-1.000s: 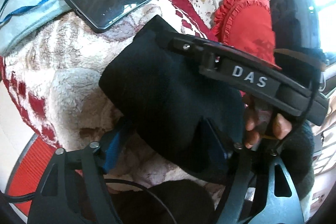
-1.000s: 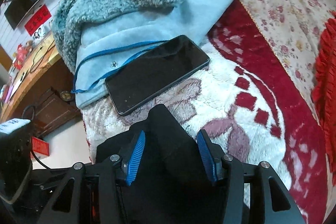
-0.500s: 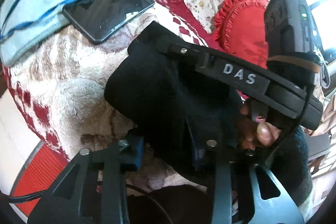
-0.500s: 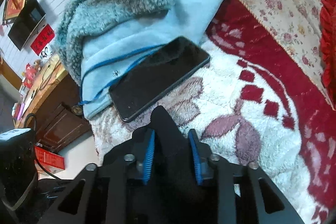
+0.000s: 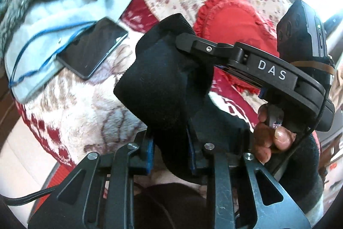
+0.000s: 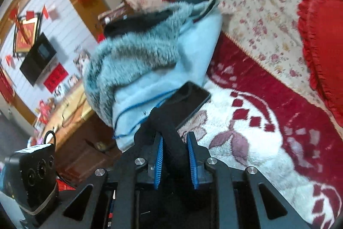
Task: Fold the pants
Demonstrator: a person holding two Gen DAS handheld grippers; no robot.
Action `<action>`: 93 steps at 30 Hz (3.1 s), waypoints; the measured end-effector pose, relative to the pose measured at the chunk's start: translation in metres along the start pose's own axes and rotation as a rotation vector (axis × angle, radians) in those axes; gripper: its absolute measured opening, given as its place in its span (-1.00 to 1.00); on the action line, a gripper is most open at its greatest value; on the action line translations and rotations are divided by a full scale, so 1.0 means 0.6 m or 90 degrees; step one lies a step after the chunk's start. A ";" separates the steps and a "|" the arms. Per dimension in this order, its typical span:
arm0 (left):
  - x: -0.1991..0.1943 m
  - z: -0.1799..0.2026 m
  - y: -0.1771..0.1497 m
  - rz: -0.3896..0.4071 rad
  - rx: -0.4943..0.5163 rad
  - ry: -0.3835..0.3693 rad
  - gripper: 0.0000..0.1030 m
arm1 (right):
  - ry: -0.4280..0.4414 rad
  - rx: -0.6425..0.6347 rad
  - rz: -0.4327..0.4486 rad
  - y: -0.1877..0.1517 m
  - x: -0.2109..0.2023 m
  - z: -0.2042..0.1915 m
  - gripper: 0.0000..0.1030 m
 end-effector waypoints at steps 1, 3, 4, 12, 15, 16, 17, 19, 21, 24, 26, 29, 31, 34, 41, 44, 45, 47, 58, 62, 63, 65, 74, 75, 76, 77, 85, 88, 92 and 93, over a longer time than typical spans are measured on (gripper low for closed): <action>-0.006 0.010 0.002 0.005 0.010 -0.004 -0.55 | 0.000 0.004 0.011 0.003 -0.015 0.000 -0.61; -0.013 0.025 0.003 0.011 0.025 -0.010 -0.56 | -0.004 0.010 0.030 0.007 -0.041 0.000 -0.61; -0.019 0.032 0.001 0.014 0.032 -0.013 -0.56 | -0.007 0.013 0.040 0.009 -0.054 0.002 -0.61; -0.038 0.093 -0.005 0.018 0.089 -0.034 -0.61 | -0.028 0.032 0.099 0.011 -0.148 0.018 -0.76; -0.037 0.117 -0.010 0.014 0.107 -0.043 -0.61 | -0.037 0.041 0.113 0.005 -0.175 0.029 -0.77; -0.037 0.121 -0.011 0.013 0.113 -0.046 -0.61 | -0.040 0.046 0.120 0.001 -0.187 0.033 -0.78; -0.035 0.129 -0.013 0.011 0.120 -0.048 -0.61 | -0.042 0.050 0.124 -0.001 -0.195 0.037 -0.78; -0.031 0.144 -0.018 0.005 0.134 -0.055 -0.62 | -0.049 0.060 0.137 -0.008 -0.218 0.045 -0.78; -0.028 0.163 -0.027 -0.002 0.151 -0.065 -0.62 | -0.055 0.069 0.148 -0.016 -0.239 0.055 -0.79; -0.027 0.193 -0.042 -0.012 0.175 -0.082 -0.62 | -0.065 0.084 0.165 -0.030 -0.274 0.071 -0.81; -0.021 0.212 -0.051 -0.019 0.192 -0.089 -0.62 | -0.074 0.097 0.176 -0.041 -0.299 0.083 -0.83; -0.008 0.237 -0.072 -0.043 0.212 -0.098 -0.62 | -0.090 0.118 0.191 -0.060 -0.333 0.102 -0.92; -0.003 0.249 -0.084 -0.055 0.223 -0.101 -0.62 | -0.097 0.133 0.203 -0.071 -0.353 0.115 -0.98; 0.012 0.264 -0.101 -0.072 0.237 -0.103 -0.62 | -0.113 0.149 0.204 -0.089 -0.375 0.137 -0.98; 0.042 0.293 -0.149 -0.120 0.271 -0.113 -0.62 | -0.174 0.222 0.194 -0.146 -0.409 0.189 -0.98; 0.054 0.298 -0.169 -0.138 0.283 -0.113 -0.62 | -0.209 0.246 0.178 -0.165 -0.416 0.206 -0.98; 0.058 0.300 -0.173 -0.142 0.284 -0.113 -0.62 | -0.217 0.251 0.174 -0.171 -0.418 0.210 -0.98; 0.063 0.304 -0.183 -0.161 0.281 -0.130 -0.62 | -0.229 0.261 0.169 -0.178 -0.422 0.217 -0.98; 0.013 0.319 -0.177 -0.142 0.340 -0.148 -0.62 | -0.254 0.308 0.180 -0.194 -0.456 0.213 -0.52; -0.013 0.298 -0.146 -0.106 0.349 -0.130 -0.62 | -0.219 0.336 0.163 -0.205 -0.438 0.196 -0.11; -0.015 0.289 -0.137 -0.099 0.346 -0.120 -0.62 | -0.217 0.342 0.159 -0.208 -0.433 0.193 -0.10; -0.010 0.272 -0.125 -0.088 0.340 -0.100 -0.62 | -0.231 0.329 0.150 -0.207 -0.421 0.183 -0.10; 0.041 0.196 -0.110 -0.104 0.283 -0.027 -0.41 | -0.308 0.230 0.014 -0.247 -0.366 0.141 -0.10; 0.048 0.194 -0.115 -0.112 0.286 -0.022 -0.41 | -0.320 0.224 -0.003 -0.262 -0.362 0.143 -0.10; 0.054 0.191 -0.122 -0.117 0.289 -0.014 -0.41 | -0.317 0.223 -0.002 -0.268 -0.364 0.145 -0.10; 0.056 0.187 -0.124 -0.117 0.291 -0.012 -0.40 | -0.311 0.228 0.010 -0.271 -0.369 0.147 -0.10; 0.063 0.181 -0.124 -0.124 0.272 -0.020 -0.30 | -0.256 0.259 0.072 -0.243 -0.385 0.155 -0.04; 0.069 0.178 -0.125 -0.127 0.268 -0.020 -0.30 | -0.254 0.286 0.060 -0.246 -0.363 0.174 -0.02; 0.080 0.168 -0.123 -0.128 0.255 -0.026 -0.26 | -0.250 0.285 0.069 -0.246 -0.344 0.180 0.03; 0.083 0.166 -0.122 -0.128 0.250 -0.028 -0.26 | -0.248 0.286 0.071 -0.243 -0.340 0.181 0.03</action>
Point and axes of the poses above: each gripper's, at about its wrist camera, not at the fingertips, and x roughly the way its jaws point, z to its right, y to its top, the point moved 3 cm from there along x, roughly the way its jaws point, and after that the axes turned 12 degrees about z, right-handed, at the moved point
